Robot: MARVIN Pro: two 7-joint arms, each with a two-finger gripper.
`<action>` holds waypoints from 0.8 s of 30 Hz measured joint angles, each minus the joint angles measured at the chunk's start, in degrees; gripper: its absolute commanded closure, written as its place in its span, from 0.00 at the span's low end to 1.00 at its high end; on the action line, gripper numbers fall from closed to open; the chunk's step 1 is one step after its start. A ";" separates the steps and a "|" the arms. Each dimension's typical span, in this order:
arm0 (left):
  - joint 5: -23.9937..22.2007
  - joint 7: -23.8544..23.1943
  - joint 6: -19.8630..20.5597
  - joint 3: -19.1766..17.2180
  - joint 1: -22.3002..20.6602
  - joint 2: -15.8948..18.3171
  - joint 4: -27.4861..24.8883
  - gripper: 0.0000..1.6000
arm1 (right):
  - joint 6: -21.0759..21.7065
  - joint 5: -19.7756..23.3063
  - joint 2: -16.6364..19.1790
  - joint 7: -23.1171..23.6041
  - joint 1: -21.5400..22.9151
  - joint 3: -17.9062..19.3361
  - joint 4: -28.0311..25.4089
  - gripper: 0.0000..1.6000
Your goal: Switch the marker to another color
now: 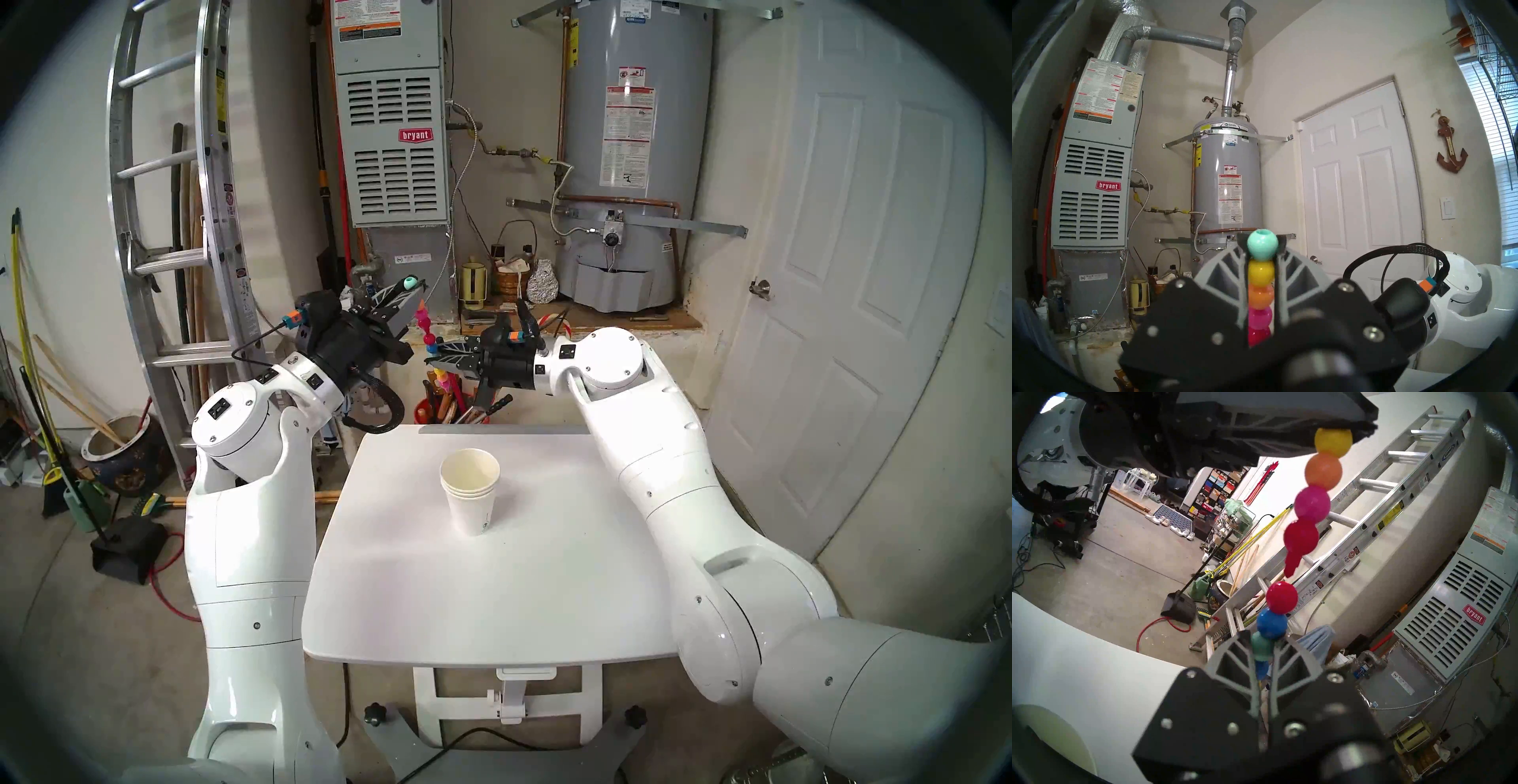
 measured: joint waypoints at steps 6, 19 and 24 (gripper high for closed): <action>0.01 0.05 0.00 0.06 0.04 0.08 -0.05 1.00 | 0.03 -0.02 0.01 0.07 -0.08 0.09 -0.42 1.00; 0.01 0.09 -0.02 0.08 0.25 0.21 -0.11 1.00 | 0.65 -0.06 0.02 0.56 -0.41 0.23 -1.50 1.00; 0.01 0.09 -0.05 0.11 0.35 0.24 -0.10 1.00 | 0.81 -0.09 0.02 0.68 -0.54 0.25 -1.91 1.00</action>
